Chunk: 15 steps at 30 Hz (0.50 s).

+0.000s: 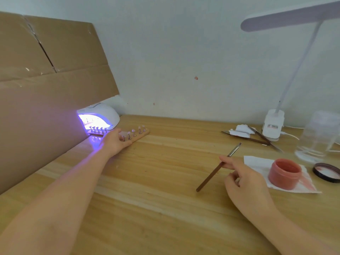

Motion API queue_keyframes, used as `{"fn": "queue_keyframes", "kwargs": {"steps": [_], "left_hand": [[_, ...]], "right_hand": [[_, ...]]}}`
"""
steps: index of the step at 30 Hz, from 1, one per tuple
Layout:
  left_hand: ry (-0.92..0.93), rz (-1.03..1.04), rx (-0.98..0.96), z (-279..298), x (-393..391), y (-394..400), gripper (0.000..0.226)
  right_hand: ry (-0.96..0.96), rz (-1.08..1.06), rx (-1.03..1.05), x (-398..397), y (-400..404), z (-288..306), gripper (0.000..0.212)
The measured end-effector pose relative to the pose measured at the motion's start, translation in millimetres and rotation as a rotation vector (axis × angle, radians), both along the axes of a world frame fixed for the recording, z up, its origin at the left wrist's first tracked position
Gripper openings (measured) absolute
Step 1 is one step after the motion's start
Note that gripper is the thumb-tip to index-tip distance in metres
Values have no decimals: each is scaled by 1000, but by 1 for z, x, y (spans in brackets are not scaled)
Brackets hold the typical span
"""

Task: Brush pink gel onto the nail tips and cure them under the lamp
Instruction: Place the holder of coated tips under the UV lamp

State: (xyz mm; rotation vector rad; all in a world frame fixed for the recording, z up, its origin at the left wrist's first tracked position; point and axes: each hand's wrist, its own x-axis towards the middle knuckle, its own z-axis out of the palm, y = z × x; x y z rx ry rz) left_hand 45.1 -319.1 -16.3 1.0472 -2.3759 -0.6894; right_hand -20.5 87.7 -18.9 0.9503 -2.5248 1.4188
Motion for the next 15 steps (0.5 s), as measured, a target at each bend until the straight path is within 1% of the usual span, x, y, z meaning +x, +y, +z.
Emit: {"fn": "queue_keyframes", "kwargs": {"steps": [4, 9, 12, 14, 15], "left_hand": [[215, 6, 91, 4, 9, 29, 72], [367, -141, 218, 21, 16, 89, 60], [447, -265, 268, 34, 13, 138, 48], [462, -371, 286, 40, 7, 173, 46], [467, -425, 302, 41, 3, 191, 47]], "right_hand": [[-25, -11, -81, -1, 5, 2, 52], [-77, -44, -171, -2, 8, 22, 53], [26, -34, -179, 2, 24, 39, 53], [111, -39, -184, 2, 46, 49, 51], [121, -40, -208, -1, 60, 54, 51]]}}
